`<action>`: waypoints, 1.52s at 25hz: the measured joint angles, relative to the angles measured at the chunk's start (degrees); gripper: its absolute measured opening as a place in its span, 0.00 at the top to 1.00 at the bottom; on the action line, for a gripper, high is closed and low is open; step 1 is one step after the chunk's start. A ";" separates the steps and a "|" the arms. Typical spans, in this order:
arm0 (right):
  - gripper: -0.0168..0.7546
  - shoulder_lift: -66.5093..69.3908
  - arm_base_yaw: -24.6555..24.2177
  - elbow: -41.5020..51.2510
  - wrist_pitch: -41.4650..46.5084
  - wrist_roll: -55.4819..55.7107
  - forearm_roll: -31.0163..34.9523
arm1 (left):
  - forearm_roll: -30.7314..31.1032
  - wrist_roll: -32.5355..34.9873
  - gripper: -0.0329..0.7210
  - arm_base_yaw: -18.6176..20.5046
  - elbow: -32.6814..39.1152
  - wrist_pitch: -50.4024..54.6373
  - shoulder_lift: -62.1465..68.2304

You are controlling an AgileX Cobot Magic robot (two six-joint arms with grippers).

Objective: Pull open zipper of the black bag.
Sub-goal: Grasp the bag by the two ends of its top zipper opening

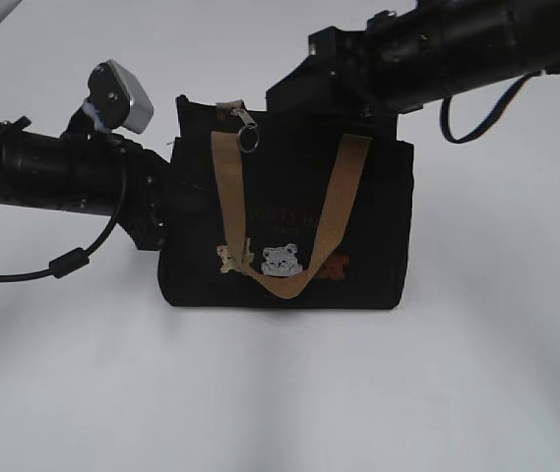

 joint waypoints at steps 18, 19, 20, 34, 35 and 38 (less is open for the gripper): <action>0.57 15.07 1.17 -13.14 4.18 12.35 0.50 | 0.00 0.00 0.87 0.00 0.00 -0.07 0.00; 0.57 15.26 1.30 -13.14 3.88 12.35 0.66 | 0.00 0.00 0.87 0.00 0.00 -0.07 0.00; 0.57 15.60 1.44 -13.29 3.54 12.35 0.78 | 0.00 0.00 0.87 0.00 0.00 -0.13 0.00; 0.94 18.62 5.82 -16.47 -2.73 16.75 -3.69 | -0.22 -0.05 0.87 0.07 0.00 -1.02 0.11; 0.97 18.62 5.82 -16.47 -2.73 17.69 -4.18 | -0.22 -0.05 0.87 0.07 0.00 -1.02 0.18; 0.98 18.48 5.59 -16.58 -1.97 20.08 -5.96 | -0.17 -0.05 0.87 0.07 0.00 -0.97 0.18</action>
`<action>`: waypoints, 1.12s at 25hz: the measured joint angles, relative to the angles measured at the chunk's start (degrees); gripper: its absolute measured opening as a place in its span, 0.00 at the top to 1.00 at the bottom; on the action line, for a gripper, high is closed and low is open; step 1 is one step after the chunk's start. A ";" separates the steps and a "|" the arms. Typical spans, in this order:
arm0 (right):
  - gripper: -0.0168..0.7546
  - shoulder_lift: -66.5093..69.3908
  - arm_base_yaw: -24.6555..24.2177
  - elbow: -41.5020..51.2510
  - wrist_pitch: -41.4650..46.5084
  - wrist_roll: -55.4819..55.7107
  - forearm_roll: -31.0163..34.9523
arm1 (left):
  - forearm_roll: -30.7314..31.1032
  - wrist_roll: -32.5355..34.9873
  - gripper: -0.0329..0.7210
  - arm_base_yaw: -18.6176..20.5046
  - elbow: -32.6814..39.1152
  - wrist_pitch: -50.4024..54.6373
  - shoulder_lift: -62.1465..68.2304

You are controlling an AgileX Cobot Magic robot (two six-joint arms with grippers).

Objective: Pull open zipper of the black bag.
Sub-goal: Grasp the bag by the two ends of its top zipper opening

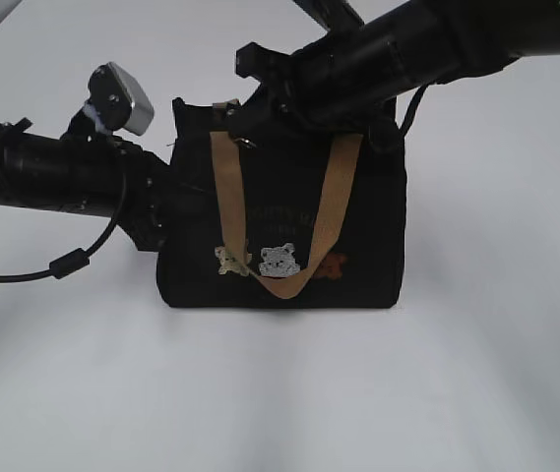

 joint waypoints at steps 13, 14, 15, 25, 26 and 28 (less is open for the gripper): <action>0.98 -9.46 -15.24 0.05 18.73 8.87 -20.03 | 0.00 0.00 0.87 -0.17 -0.07 1.24 0.00; 0.98 -10.02 -16.05 0.05 19.49 9.16 -20.97 | 0.00 0.00 0.87 -0.17 -0.07 1.24 0.00; 0.98 -10.43 -16.65 0.05 20.14 9.32 -21.60 | 0.00 0.00 0.87 -0.17 -0.07 1.24 0.00; 0.60 -10.80 -16.95 0.05 27.01 8.84 -22.56 | -0.01 -8.03 0.72 -0.17 -0.07 -0.33 -0.96; 0.52 -10.96 -16.95 0.05 28.29 8.79 -22.67 | 0.41 -11.19 0.62 -0.19 -0.07 -0.95 -1.54; 0.45 -11.60 -16.95 0.05 29.99 9.43 -23.45 | 4.05 -19.46 0.46 -0.24 -0.07 -2.26 -3.58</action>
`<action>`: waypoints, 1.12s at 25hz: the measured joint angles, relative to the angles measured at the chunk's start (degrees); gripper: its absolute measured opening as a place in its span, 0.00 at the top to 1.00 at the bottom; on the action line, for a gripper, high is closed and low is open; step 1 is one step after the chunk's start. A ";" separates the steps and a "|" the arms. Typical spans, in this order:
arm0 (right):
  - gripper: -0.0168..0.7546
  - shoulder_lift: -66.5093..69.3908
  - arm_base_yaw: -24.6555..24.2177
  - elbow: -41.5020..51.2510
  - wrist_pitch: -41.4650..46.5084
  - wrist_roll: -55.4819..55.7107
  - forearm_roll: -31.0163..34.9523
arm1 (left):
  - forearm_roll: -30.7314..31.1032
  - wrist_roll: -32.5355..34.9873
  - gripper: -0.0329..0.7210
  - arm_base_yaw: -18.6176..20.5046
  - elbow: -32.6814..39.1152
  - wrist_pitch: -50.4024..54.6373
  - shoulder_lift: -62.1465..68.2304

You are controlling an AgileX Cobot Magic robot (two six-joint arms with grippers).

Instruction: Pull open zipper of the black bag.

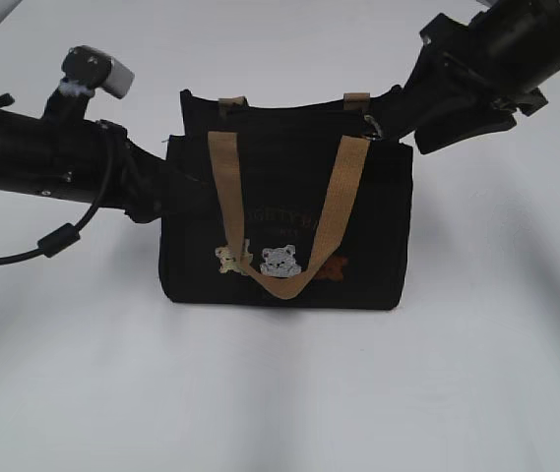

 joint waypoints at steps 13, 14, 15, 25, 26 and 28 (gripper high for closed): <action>0.47 -21.97 0.00 17.67 4.10 15.99 -27.63 | 40.34 -68.00 0.54 -0.01 6.85 -9.66 -22.44; 0.47 -24.61 0.00 20.83 3.79 16.24 -28.40 | 42.21 -70.68 0.54 -0.01 8.39 -9.78 -25.02; 0.47 -28.45 0.00 23.41 3.39 16.31 -29.33 | 44.46 -73.36 0.54 -0.01 9.94 -9.71 -27.66; 0.50 -64.47 0.00 45.72 2.16 16.51 -35.37 | 71.47 -104.32 0.55 -0.01 16.07 5.50 -57.10; 0.50 -68.16 0.00 47.14 1.81 16.50 -35.72 | 74.07 -106.69 0.55 -0.06 16.07 8.02 -60.12; 0.50 -75.02 0.00 50.19 0.51 16.50 -35.99 | 79.10 -111.47 0.55 -0.12 16.07 13.13 -65.15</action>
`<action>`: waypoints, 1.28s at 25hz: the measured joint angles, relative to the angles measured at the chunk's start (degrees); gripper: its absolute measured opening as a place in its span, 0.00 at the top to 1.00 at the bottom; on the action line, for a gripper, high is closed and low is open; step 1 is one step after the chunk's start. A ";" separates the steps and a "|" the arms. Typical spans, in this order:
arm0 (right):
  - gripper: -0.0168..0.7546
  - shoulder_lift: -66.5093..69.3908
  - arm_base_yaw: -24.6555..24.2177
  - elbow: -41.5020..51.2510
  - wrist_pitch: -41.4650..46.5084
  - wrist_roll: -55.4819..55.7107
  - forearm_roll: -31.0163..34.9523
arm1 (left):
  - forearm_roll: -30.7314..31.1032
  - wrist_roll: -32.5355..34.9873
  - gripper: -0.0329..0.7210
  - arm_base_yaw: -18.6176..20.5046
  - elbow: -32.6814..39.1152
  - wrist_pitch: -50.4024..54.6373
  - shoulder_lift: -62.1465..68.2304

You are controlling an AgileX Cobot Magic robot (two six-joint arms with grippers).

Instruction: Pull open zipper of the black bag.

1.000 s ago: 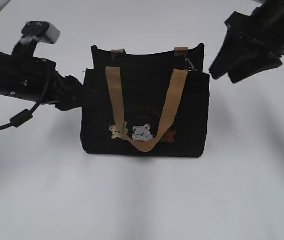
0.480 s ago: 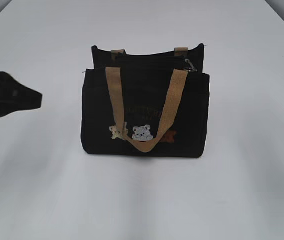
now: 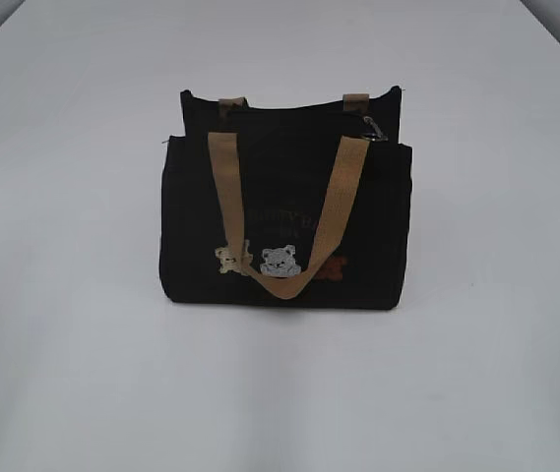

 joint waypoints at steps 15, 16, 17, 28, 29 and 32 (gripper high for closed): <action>0.50 -26.61 0.00 2.06 -1.34 0.00 -0.76 | 15.18 -4.04 0.57 0.00 5.15 13.89 -34.25; 0.50 -26.61 0.00 2.06 -1.34 -0.06 -0.76 | 15.06 -4.04 0.57 0.00 5.15 13.89 -35.27; 0.50 -26.61 0.00 2.06 -1.34 -0.06 -0.76 | 14.53 -4.04 0.57 0.00 5.15 13.96 -35.69; 0.50 -26.61 0.00 2.17 -1.39 -0.06 -0.44 | 13.12 -4.05 0.63 0.00 5.15 13.96 -36.03; 0.50 -26.61 0.00 2.17 -1.39 -0.06 -0.38 | 13.12 -4.05 0.63 0.00 5.15 13.96 -36.03; 0.50 -26.61 0.00 2.17 -1.39 -0.06 -0.38 | 13.12 -4.10 0.64 0.00 5.15 13.96 -36.03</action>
